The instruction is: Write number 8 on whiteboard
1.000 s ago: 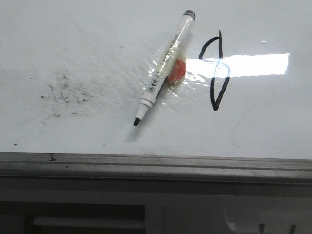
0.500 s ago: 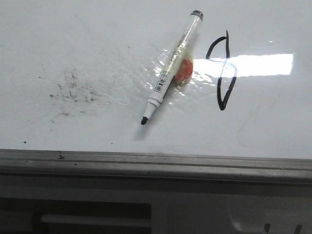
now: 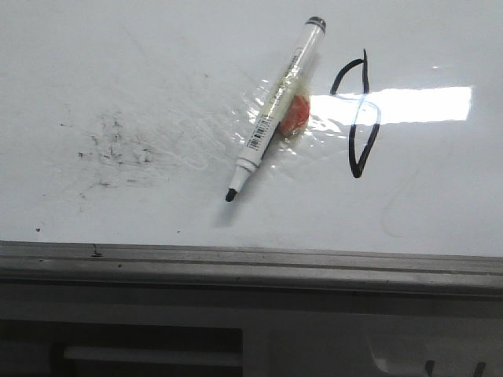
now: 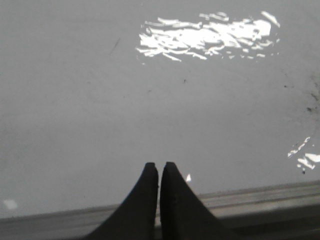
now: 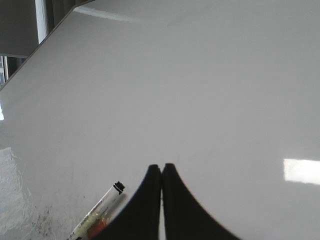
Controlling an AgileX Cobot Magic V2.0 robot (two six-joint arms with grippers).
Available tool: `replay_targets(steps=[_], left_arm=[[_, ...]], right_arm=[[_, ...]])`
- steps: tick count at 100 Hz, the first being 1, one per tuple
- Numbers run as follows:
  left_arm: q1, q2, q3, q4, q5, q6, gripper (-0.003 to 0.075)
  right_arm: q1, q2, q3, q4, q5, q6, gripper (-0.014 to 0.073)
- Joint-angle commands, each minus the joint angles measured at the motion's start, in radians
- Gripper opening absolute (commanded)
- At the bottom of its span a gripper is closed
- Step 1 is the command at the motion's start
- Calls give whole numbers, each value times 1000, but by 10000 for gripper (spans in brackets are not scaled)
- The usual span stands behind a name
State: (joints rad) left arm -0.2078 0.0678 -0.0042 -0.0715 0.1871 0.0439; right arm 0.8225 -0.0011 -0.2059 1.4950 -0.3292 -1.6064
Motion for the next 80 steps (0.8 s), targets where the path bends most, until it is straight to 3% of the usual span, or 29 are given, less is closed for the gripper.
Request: replay_targets(steps=[1, 21, 80], left_arm=[[3, 10, 5, 7, -84, -50, -20], [3, 9, 36, 57, 45, -63, -20], [3, -50, 36, 58, 53, -63, -20]], right_arm=[[0, 12, -23, -26, -2, -4, -66], [0, 12, -23, -26, -2, -4, -66], [0, 12, -23, -26, -2, -4, -66]])
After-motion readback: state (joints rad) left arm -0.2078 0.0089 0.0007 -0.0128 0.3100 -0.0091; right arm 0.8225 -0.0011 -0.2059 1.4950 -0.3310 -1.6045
